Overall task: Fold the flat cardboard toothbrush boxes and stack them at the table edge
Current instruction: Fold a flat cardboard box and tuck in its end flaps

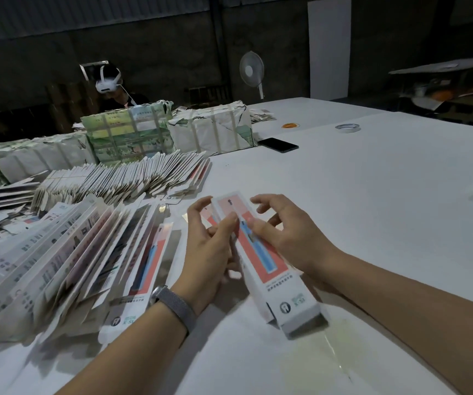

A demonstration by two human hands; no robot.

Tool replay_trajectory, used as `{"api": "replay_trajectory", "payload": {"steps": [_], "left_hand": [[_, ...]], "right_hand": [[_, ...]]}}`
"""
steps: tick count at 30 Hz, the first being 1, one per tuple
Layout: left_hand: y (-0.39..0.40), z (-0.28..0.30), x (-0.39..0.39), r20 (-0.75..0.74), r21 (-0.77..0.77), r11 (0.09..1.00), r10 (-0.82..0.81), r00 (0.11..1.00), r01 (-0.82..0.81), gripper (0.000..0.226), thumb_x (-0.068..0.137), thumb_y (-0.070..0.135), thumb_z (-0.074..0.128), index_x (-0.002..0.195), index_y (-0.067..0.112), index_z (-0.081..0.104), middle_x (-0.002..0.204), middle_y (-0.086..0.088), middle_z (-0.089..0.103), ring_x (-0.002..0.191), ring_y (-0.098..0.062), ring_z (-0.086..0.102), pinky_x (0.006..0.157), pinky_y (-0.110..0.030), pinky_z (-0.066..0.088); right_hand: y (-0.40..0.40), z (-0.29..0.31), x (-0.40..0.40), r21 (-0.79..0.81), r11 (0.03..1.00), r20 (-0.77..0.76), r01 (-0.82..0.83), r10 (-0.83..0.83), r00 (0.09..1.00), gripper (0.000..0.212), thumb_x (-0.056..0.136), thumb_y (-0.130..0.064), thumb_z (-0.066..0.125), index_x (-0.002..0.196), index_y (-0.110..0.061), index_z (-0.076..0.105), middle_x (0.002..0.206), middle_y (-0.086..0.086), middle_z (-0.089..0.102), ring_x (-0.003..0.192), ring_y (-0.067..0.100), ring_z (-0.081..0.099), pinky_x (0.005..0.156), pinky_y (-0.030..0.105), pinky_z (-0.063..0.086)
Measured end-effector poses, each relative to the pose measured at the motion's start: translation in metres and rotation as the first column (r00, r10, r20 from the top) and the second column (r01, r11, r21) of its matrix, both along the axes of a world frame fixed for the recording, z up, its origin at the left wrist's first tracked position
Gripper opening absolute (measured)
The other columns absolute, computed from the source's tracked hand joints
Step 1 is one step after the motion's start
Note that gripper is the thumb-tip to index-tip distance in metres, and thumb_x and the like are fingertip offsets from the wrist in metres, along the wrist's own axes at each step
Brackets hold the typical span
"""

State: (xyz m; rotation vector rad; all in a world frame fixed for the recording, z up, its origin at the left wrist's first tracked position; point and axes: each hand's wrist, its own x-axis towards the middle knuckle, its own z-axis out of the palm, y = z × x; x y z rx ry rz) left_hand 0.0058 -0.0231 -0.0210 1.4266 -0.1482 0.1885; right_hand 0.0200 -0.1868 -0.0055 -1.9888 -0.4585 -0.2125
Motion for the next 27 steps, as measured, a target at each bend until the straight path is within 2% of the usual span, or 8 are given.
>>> {"api": "replay_trajectory", "payload": {"steps": [1,3,5,8,13,16,22,27], "left_hand": [[0.0,-0.001,0.0,0.01,-0.002,1.0,0.01,1.0,-0.01,0.031,0.1,0.028,0.061,0.119,0.042,0.041,0.084,-0.011,0.077,0.061,-0.029,0.074,0.044,-0.031,0.054],[0.0,0.0,0.001,0.024,-0.016,1.0,0.021,1.0,-0.021,0.039,0.098,0.03,0.063,0.123,0.043,0.037,0.083,-0.011,0.077,0.057,-0.026,0.073,0.043,-0.032,0.054],[-0.001,0.0,0.002,0.044,-0.02,1.0,0.017,0.999,-0.016,0.038,0.092,0.036,0.066,0.117,0.048,0.04,0.079,-0.009,0.076,0.049,-0.021,0.068,0.041,-0.028,0.051],[0.0,-0.001,0.006,0.061,-0.002,1.0,-0.02,0.998,0.02,0.019,0.093,0.051,0.064,0.098,0.057,0.047,0.079,-0.008,0.076,0.046,-0.024,0.065,0.04,-0.027,0.05],[0.006,-0.011,0.015,0.043,0.035,0.999,0.005,0.999,-0.006,0.005,0.099,0.055,0.05,0.104,0.055,0.049,0.092,-0.017,0.076,0.044,-0.025,0.061,0.038,-0.028,0.044],[0.008,-0.017,0.021,0.025,0.043,0.998,0.034,0.999,-0.035,0.008,0.102,0.048,0.048,0.109,0.052,0.05,0.084,-0.013,0.075,0.041,-0.025,0.058,0.045,-0.037,0.049],[0.0,-0.012,0.022,-0.008,0.057,0.998,-0.023,1.0,0.023,0.018,0.107,0.037,0.046,0.102,0.052,0.054,0.064,-0.013,0.065,0.034,-0.021,0.051,0.043,-0.04,0.048],[-0.002,-0.009,0.022,-0.041,0.082,0.996,-0.023,0.999,0.027,0.019,0.108,0.029,0.044,0.125,0.035,0.051,0.063,-0.01,0.066,0.031,-0.017,0.049,0.045,-0.035,0.047]], "right_hand": [[-0.003,0.006,-0.002,-0.166,0.986,0.03,-0.014,0.019,0.999,0.059,0.088,-0.057,0.06,0.14,-0.034,0.045,0.118,-0.016,0.051,0.094,0.006,0.06,0.083,0.032,0.057],[-0.007,0.016,-0.008,-0.531,0.848,0.108,0.014,0.052,0.993,0.084,0.078,-0.071,0.056,0.15,-0.035,0.031,0.125,-0.015,0.045,0.102,0.004,0.051,0.089,0.032,0.05],[-0.006,0.024,-0.016,-0.672,0.736,0.18,0.076,0.062,0.982,0.082,0.08,-0.07,0.057,0.148,-0.035,0.027,0.123,-0.011,0.043,0.102,0.011,0.051,0.083,0.033,0.048],[-0.009,0.033,-0.023,-0.691,0.708,0.224,0.146,0.018,0.974,0.071,0.081,-0.059,0.06,0.142,-0.032,0.037,0.119,-0.006,0.046,0.098,0.019,0.055,0.076,0.034,0.047],[-0.075,0.048,-0.018,-0.68,0.671,0.216,0.295,-0.2,0.956,0.065,0.087,-0.048,0.058,0.147,-0.034,0.037,0.141,-0.007,0.041,0.115,0.02,0.053,0.088,0.037,0.048],[-0.144,0.046,-0.019,-0.733,0.564,0.221,0.381,-0.332,0.917,0.06,0.093,-0.044,0.054,0.149,-0.035,0.033,0.155,-0.01,0.025,0.128,0.019,0.046,0.088,0.034,0.041],[-0.303,0.054,-0.032,-0.802,0.225,0.331,0.553,-0.604,0.725,0.052,0.094,-0.041,0.052,0.143,-0.028,0.043,0.145,-0.002,0.041,0.128,0.027,0.046,0.093,0.044,0.049],[-0.376,0.044,-0.041,-0.854,0.049,0.357,0.518,-0.67,0.651,0.053,0.097,-0.03,0.046,0.15,-0.03,0.038,0.151,0.002,0.04,0.133,0.028,0.041,0.104,0.048,0.044]]}}
